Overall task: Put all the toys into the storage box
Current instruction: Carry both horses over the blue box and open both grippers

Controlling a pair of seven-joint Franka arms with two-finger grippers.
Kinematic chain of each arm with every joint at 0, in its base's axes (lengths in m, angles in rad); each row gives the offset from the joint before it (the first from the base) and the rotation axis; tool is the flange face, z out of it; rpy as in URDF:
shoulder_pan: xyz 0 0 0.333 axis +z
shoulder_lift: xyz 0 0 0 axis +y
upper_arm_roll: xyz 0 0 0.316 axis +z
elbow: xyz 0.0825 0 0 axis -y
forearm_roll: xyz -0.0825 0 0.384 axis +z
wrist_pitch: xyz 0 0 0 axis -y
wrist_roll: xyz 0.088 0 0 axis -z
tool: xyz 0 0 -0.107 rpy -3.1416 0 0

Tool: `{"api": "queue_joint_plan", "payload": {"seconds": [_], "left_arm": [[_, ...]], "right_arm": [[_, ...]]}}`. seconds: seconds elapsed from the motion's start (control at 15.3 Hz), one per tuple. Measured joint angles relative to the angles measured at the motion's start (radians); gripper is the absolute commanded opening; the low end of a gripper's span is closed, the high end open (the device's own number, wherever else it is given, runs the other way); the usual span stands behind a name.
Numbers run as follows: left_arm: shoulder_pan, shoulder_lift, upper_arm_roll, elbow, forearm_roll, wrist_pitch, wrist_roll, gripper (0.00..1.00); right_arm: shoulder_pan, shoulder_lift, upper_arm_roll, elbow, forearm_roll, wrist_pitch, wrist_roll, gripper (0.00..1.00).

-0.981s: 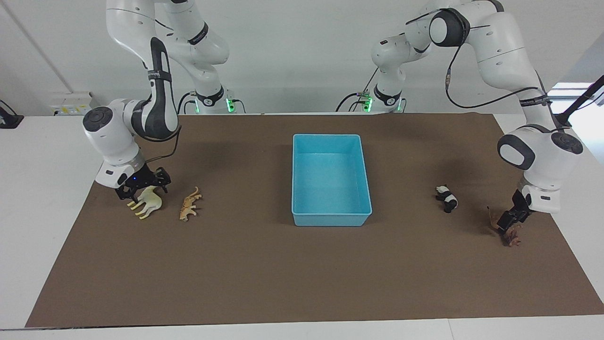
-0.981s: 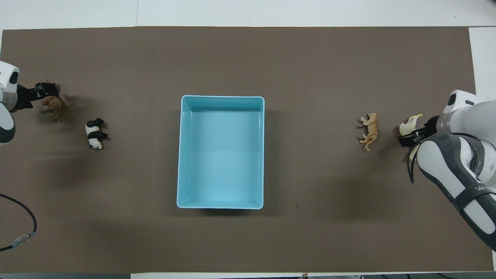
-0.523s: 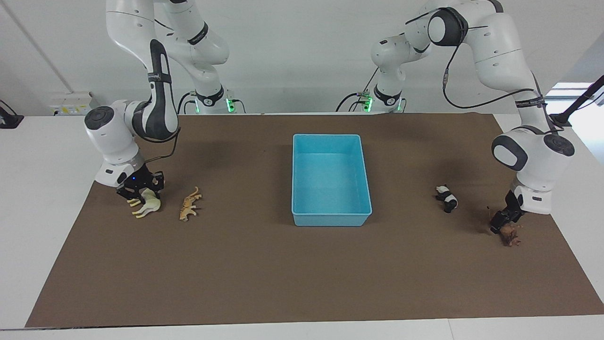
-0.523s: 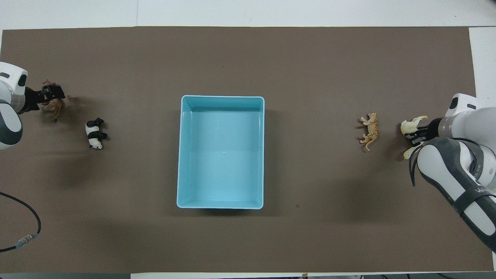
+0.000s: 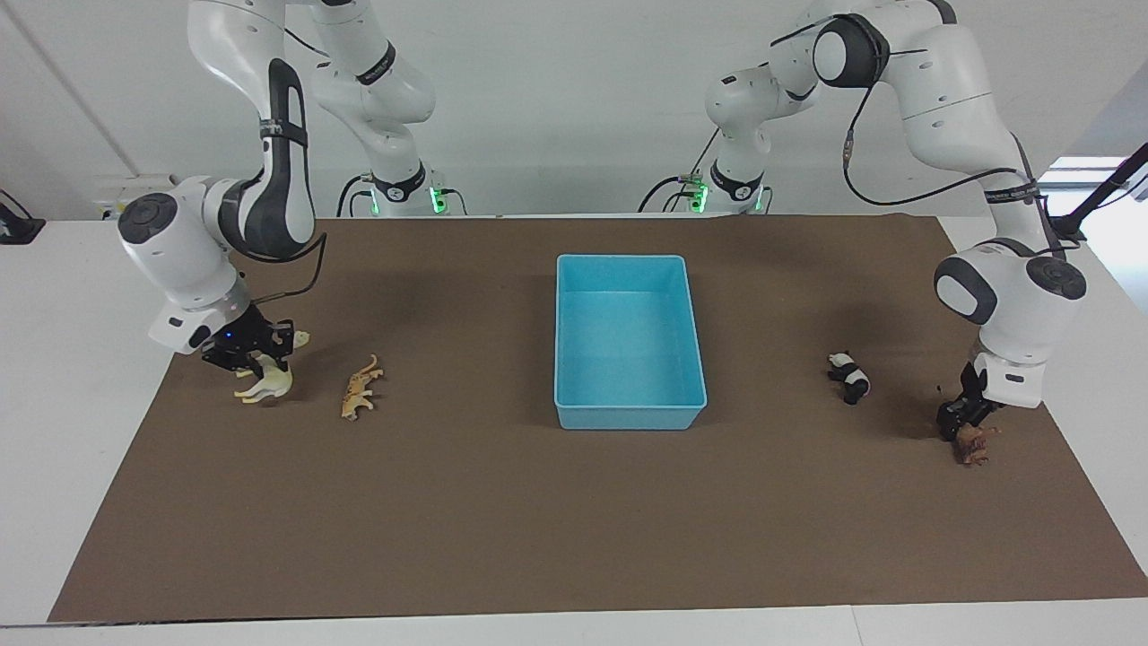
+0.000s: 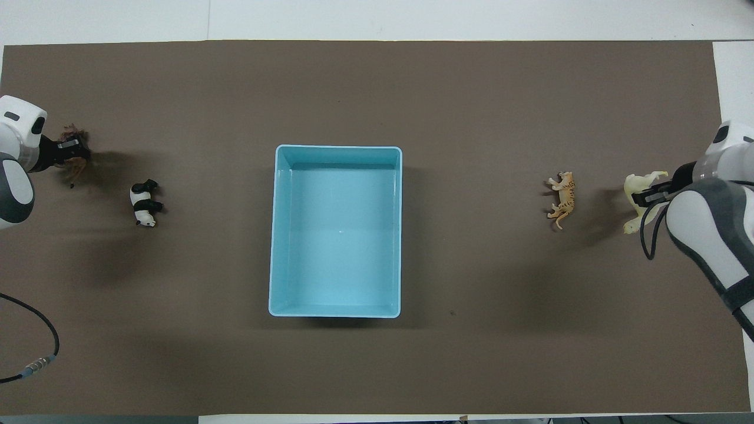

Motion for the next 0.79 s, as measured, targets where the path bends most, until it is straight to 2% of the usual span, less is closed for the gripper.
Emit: {"api": "queue_joint_plan", "payload": {"seconds": [0.26,0.39,0.59,0.79], "left_arm": [[-0.009,-0.01,-0.007,0.005,0.001,-0.017,-0.026,0.0],[-0.041,-0.035,-0.009,0.044,0.001,-0.105,-0.082,0.0],[-0.117,-0.112,-0.016,0.133,-0.006,-0.299,-0.207,0.0],[-0.226,-0.224,-0.021,0.158,-0.043,-0.478,-0.355,0.0]], "right_arm": [[0.097,0.01,0.005,0.239,0.002,-0.248,0.297,0.0],[0.181,0.031,0.008,0.311,0.002,-0.313,0.458,0.0],[0.343,0.058,0.01,0.344,-0.005,-0.339,0.708,0.0],[0.481,0.068,0.01,0.348,-0.012,-0.341,0.924,0.0]]}}
